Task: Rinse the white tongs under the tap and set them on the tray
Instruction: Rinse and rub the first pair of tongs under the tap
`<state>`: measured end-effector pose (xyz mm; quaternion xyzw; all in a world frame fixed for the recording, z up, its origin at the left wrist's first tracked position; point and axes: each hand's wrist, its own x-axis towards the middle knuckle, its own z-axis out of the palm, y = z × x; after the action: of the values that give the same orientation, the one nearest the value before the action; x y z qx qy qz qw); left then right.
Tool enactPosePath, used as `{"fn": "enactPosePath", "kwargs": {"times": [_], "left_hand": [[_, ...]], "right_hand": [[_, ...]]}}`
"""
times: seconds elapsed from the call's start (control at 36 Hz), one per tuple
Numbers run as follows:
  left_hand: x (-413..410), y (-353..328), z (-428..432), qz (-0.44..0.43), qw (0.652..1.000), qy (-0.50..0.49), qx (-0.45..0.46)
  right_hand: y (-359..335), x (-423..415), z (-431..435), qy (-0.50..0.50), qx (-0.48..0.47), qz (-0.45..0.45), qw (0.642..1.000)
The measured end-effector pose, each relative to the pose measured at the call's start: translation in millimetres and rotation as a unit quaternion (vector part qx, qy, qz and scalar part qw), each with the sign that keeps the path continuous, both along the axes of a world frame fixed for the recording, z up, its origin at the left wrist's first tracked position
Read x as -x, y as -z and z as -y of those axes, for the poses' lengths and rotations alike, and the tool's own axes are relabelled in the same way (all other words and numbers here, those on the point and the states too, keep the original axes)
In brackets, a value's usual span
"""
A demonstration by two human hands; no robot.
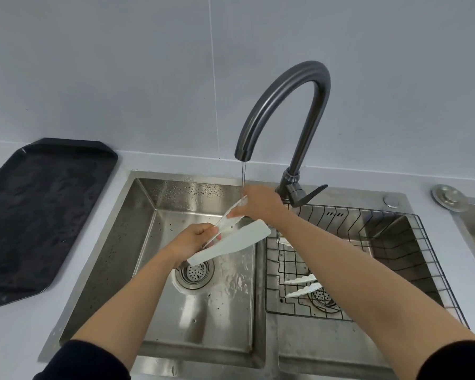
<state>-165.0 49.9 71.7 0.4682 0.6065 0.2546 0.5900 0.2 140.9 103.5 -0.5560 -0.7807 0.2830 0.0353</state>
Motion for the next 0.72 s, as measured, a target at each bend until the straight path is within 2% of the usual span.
{"fn": "enactPosePath", "kwargs": {"times": [0.17,0.33,0.42,0.53,0.64,0.72], "left_hand": [[6.1,4.2,-1.8,-0.009,1.000,-0.013,-0.022],[15.3,6.9,-2.1,-0.021,0.999,-0.014,-0.029],[17.9,6.1,-2.9,-0.026,0.999,-0.021,-0.029],[15.7,5.8,-3.6,-0.023,0.999,-0.030,-0.038],[14.8,5.3,-6.3,-0.022,0.997,-0.051,-0.048],[16.2,3.9,-7.1,-0.027,0.997,-0.048,-0.057]], "right_hand": [[-5.6,6.7,-2.3,-0.013,0.005,-0.022,1.000],[-21.4,-4.1,-15.4,-0.032,0.178,-0.122,0.976],[-23.3,-3.8,-19.7,-0.044,0.208,-0.134,0.968],[-20.3,-0.9,-18.2,-0.047,0.157,-0.091,0.982],[-16.9,8.5,-10.2,-0.075,0.018,-0.026,0.997],[-9.6,13.5,-8.0,-0.045,-0.015,-0.045,0.998]]}}
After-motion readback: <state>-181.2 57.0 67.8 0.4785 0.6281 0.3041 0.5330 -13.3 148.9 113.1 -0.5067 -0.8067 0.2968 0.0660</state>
